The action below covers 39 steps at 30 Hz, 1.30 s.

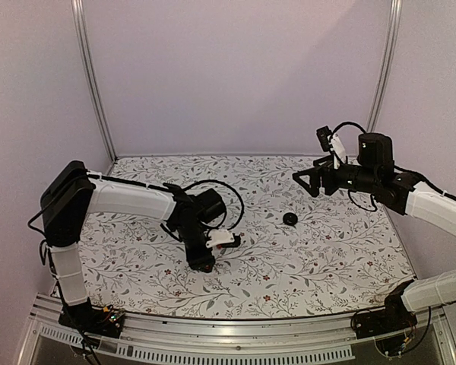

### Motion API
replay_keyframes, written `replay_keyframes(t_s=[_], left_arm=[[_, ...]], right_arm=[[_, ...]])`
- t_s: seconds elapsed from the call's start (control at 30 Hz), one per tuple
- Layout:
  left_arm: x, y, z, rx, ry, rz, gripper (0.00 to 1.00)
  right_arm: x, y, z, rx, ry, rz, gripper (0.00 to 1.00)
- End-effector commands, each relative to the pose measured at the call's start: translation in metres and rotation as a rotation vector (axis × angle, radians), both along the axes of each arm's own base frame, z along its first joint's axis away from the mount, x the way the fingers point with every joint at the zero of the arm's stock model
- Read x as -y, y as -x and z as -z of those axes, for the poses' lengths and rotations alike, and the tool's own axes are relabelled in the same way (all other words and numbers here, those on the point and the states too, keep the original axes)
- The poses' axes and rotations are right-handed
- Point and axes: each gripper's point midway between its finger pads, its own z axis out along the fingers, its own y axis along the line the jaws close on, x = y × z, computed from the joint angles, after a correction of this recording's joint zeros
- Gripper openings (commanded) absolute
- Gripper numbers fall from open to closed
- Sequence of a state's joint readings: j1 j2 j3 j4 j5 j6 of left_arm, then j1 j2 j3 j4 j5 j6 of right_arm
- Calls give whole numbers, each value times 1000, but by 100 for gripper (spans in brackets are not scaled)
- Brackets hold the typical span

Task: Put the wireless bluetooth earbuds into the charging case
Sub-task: Pick up the charging case from the center of the board, then pass from the left arm to the right

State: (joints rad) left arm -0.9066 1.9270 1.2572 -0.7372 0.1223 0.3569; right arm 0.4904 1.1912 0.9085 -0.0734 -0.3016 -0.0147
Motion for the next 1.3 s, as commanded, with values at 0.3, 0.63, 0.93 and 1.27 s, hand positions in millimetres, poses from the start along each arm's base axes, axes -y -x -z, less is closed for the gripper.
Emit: replay_keyframes(t_s=[0.3,0.63,0.93,1.27], left_arm=[[1,-4,4,5,-14,-7,48],[21,-23,-29,94,118,-111,39],[61,-45,-97,122,464,-297,37],[88,-58,-228,103,989,-518,36]], right_arm=[[2,-1,-4,16,-17,10,99],[7,-5,-6,18,-63,67,99],[16,11,7,32,-145,87,99],[2,33,6,84,-233,44,91]])
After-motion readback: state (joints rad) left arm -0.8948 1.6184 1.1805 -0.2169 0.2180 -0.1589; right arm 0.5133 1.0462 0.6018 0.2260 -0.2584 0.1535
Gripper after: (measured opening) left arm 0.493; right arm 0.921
